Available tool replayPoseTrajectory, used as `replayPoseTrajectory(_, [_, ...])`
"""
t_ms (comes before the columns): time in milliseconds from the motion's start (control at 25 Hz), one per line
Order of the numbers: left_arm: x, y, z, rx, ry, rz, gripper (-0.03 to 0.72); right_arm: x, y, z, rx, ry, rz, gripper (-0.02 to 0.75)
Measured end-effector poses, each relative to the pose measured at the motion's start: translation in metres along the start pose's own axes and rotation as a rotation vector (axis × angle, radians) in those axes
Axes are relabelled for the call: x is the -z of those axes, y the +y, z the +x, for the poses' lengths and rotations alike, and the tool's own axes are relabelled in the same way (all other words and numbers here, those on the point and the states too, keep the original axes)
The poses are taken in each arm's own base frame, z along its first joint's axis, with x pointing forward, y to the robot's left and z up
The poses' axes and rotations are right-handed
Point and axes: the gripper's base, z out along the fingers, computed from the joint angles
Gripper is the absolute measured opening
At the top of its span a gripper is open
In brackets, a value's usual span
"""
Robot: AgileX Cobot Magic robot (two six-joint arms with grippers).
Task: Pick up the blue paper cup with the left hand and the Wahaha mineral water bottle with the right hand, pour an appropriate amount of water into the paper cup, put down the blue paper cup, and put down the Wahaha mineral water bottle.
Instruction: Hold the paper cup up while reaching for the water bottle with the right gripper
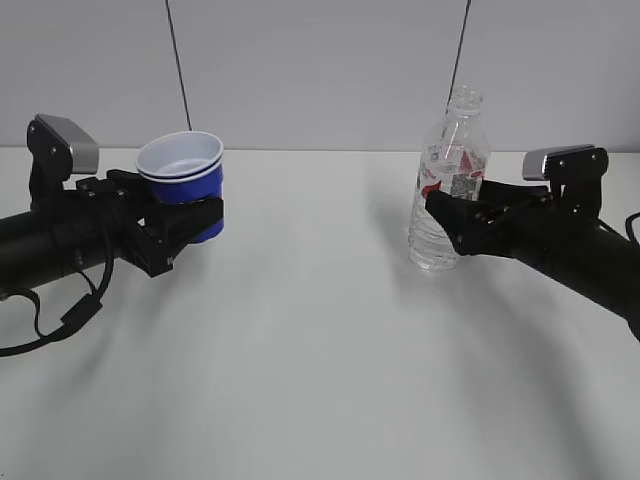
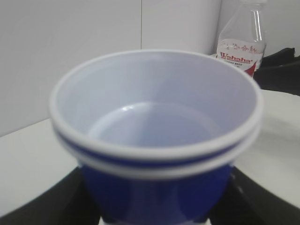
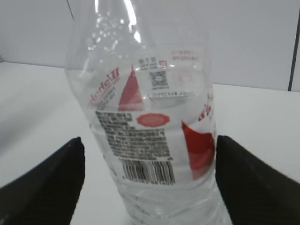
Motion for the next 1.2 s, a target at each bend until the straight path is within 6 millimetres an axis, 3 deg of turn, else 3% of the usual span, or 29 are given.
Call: replayPoseTrajectory(1200, [0.0000, 0.0002, -0.0001, 0.001, -0.001, -0.002, 0.461, -0.0057, -0.0034, -0.0012, 0.010, 0.006, 0.005, 0.609])
